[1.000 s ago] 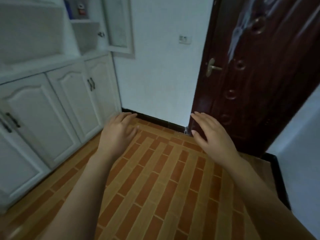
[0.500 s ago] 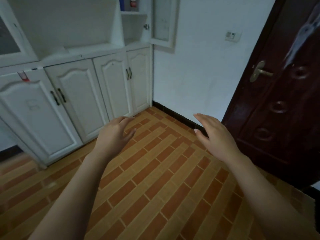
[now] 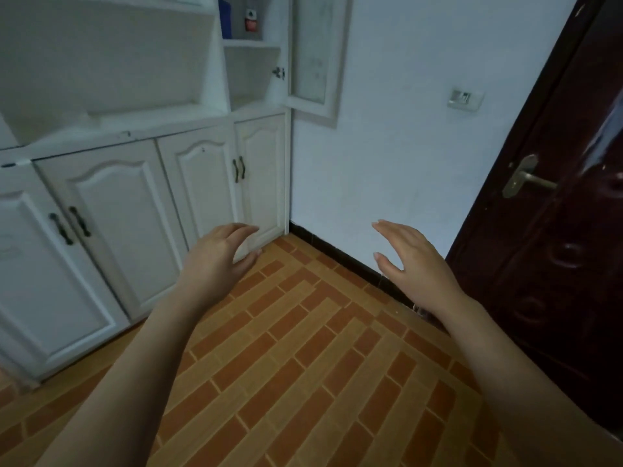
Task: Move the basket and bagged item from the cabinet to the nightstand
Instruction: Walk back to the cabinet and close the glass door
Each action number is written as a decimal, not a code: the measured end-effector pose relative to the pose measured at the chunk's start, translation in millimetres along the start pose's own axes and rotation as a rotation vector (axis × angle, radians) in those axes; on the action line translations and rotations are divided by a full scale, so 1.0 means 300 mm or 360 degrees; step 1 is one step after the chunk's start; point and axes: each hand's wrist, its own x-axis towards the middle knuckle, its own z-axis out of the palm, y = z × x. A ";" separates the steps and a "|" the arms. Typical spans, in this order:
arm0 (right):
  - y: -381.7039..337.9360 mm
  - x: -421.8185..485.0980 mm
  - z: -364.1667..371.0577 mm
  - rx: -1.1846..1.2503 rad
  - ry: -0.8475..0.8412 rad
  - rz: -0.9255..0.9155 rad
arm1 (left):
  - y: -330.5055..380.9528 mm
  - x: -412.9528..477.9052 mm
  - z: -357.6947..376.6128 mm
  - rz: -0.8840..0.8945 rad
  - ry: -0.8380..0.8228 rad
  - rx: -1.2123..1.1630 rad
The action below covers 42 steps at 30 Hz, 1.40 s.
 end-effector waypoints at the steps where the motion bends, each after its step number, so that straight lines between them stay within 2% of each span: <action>1: 0.019 0.062 0.010 0.0006 0.0012 0.0006 | -0.022 0.062 0.015 0.0004 0.0000 -0.0007; 13: 0.311 0.674 0.161 0.0055 0.0053 0.0058 | -0.205 0.731 0.275 -0.0003 0.0024 -0.0020; 27: 0.803 1.507 0.318 0.0119 -0.0001 -0.0149 | -0.310 1.492 0.620 -0.0201 0.0188 -0.0012; 34: 0.919 1.787 0.448 0.0138 -0.0070 -0.0201 | -0.432 1.731 0.754 -0.0273 0.0152 0.0023; 42: 1.002 2.158 0.604 0.0155 0.0015 -0.0157 | -0.680 2.104 0.885 -0.0173 0.0162 -0.0002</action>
